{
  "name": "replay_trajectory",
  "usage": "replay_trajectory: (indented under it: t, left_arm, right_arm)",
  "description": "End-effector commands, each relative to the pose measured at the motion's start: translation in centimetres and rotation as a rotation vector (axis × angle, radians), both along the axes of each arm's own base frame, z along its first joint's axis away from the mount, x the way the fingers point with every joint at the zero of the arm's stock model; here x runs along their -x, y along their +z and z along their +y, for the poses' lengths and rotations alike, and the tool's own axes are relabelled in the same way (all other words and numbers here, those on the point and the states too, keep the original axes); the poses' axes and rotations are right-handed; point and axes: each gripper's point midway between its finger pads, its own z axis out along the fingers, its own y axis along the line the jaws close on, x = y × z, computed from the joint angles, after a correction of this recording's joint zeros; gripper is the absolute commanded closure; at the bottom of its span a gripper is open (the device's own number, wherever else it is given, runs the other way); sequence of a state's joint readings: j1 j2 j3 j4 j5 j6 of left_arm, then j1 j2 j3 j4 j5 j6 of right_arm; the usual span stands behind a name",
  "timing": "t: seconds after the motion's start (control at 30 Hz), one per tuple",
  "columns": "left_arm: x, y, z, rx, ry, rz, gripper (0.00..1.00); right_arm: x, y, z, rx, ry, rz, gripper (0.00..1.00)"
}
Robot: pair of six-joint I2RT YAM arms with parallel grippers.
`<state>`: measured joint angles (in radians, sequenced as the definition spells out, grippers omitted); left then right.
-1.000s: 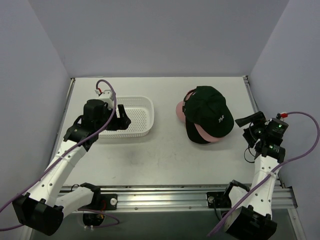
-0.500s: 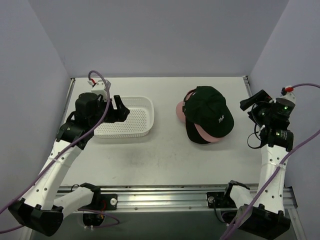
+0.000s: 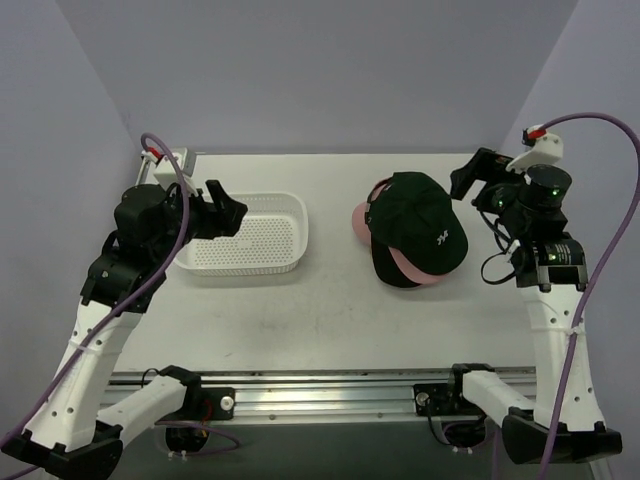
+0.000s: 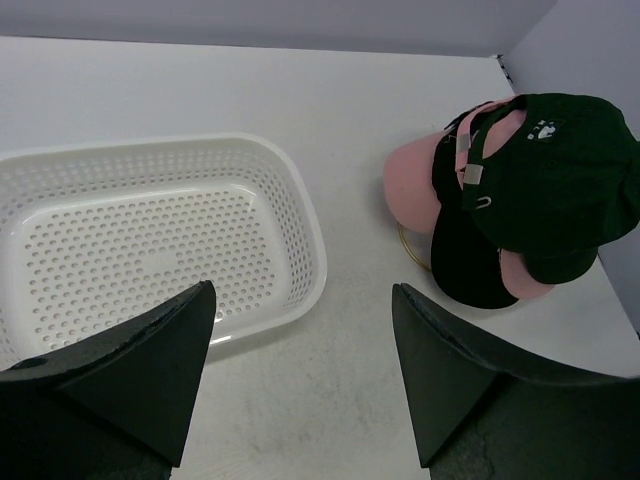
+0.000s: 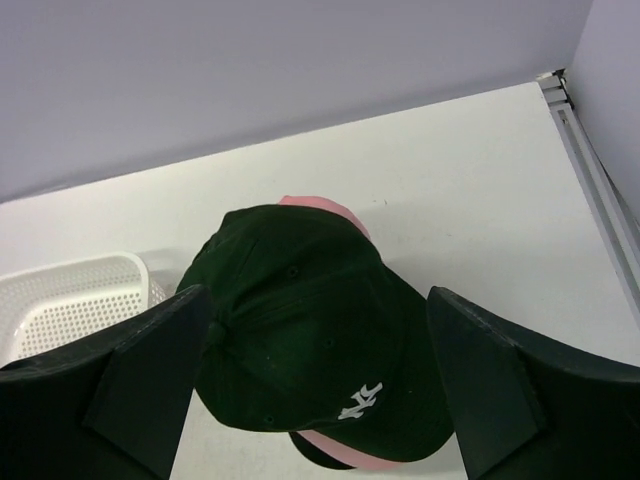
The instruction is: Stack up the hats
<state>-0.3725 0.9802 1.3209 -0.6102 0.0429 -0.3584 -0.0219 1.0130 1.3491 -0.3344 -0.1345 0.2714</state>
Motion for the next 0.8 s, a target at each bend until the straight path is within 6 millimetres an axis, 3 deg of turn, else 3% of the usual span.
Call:
replay_trajectory:
  t: [0.0, 0.3, 0.57, 0.77]
  left_arm:
    - [0.7, 1.6, 0.7, 0.007, 0.025, -0.038, 0.2]
    - [1.9, 1.1, 2.8, -0.034, 0.099, -0.039, 0.2]
    - [1.9, -1.6, 2.9, -0.034, 0.116, 0.008, 0.2]
    - [1.8, -2.1, 3.0, -0.032, 0.13, 0.014, 0.17]
  right_arm:
    - [-0.5, -0.9, 0.9, 0.096, 0.023, 0.012, 0.14]
    - [0.5, -2.4, 1.9, 0.168, -0.014, 0.024, 0.05]
    - [0.5, -4.3, 0.2, 0.144, -0.15, 0.122, 0.02]
    - [1.1, -5.0, -0.7, 0.139, -0.2, 0.118, 0.0]
